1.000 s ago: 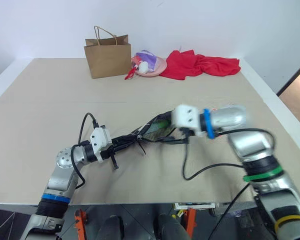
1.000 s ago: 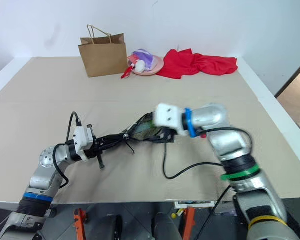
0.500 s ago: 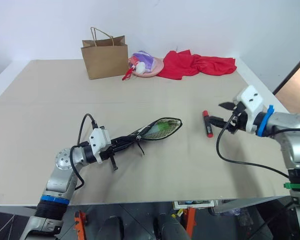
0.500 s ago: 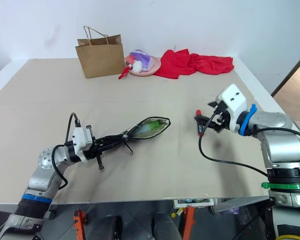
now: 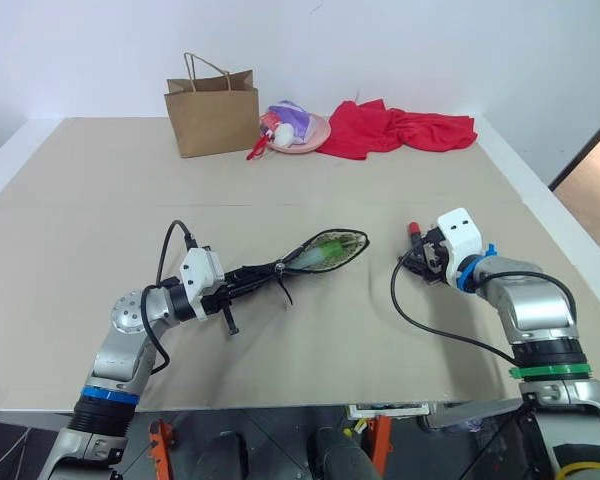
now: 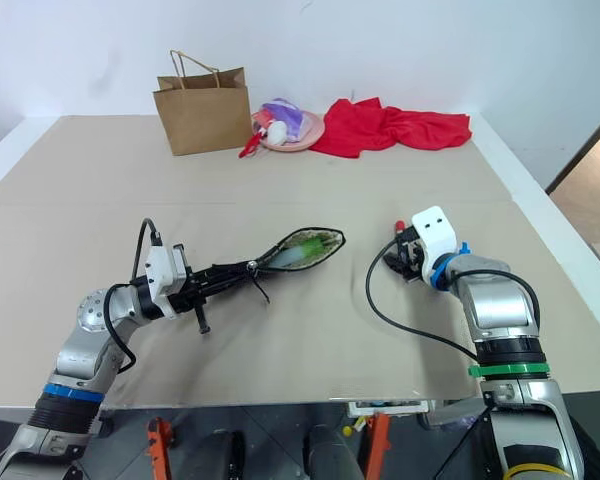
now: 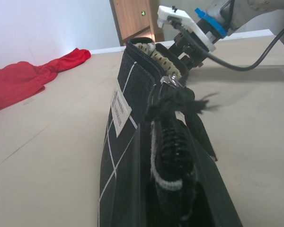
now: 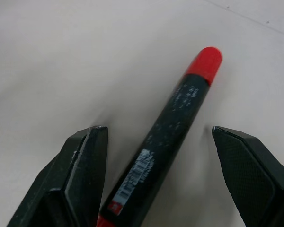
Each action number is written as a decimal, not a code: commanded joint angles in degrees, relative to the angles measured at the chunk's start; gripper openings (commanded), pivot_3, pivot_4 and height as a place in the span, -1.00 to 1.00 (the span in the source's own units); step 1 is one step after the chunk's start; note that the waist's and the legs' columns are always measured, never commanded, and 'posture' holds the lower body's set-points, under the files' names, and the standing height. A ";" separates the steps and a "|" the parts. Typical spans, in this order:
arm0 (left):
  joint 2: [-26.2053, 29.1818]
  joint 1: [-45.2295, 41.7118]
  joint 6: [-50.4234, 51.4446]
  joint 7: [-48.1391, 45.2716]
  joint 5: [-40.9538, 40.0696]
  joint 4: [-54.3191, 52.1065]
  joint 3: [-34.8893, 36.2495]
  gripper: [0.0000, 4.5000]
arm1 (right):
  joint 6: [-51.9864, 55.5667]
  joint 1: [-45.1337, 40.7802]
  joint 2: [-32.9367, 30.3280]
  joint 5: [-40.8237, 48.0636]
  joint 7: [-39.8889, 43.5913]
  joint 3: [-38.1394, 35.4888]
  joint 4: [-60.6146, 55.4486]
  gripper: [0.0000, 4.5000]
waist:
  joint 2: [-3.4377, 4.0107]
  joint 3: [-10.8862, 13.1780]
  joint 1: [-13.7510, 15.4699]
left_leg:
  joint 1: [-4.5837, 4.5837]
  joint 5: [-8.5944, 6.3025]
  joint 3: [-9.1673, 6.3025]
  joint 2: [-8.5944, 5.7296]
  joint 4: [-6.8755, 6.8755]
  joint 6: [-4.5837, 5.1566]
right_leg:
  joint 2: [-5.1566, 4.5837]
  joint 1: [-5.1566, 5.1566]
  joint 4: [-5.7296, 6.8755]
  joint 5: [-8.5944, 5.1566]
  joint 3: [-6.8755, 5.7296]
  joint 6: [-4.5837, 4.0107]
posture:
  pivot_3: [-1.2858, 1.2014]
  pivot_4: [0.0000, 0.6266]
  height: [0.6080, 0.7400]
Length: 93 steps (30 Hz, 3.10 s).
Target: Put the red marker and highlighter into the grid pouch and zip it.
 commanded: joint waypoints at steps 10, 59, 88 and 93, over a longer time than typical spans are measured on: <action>0.02 -0.45 0.79 0.91 -0.63 -3.37 0.08 -1.00 | -1.33 2.33 1.15 2.36 -1.30 -4.74 -1.32 -0.72 | -0.01 0.00 0.03 | 0.41 0.05 0.00 0.02 -0.01 0.03 | 0.02 0.43 -0.11 -0.07 0.00 0.22 | 0.03 -0.52 1.00; -0.43 -0.61 -6.05 -3.18 0.13 4.32 -0.61 -1.00 | -31.51 -12.74 -3.47 -10.20 36.79 24.80 -18.09 -0.72 | 0.20 0.21 -0.01 | 0.50 -0.06 -0.01 0.10 -0.16 0.05 | 0.05 0.44 -0.20 -0.26 -0.09 0.07 | 0.03 -0.52 1.00; 0.10 0.67 -6.09 -0.99 0.37 3.96 0.45 -1.00 | 1.18 14.60 -13.85 24.22 37.81 -6.78 -34.56 0.30 | 0.14 0.24 -0.09 | 0.53 -0.16 -0.06 0.08 -0.16 0.05 | 0.03 0.51 -0.20 -0.35 -0.09 0.08 | 0.03 -0.52 1.00; -0.23 -0.45 -5.75 1.36 0.69 4.55 1.02 -1.00 | 3.27 17.85 -6.99 21.86 28.34 -0.18 -35.49 0.30 | 0.11 0.25 -0.31 | 0.71 -0.14 -0.03 0.12 -0.16 0.02 | 0.08 0.59 -0.14 -0.30 -0.06 0.03 | 0.03 -0.52 1.00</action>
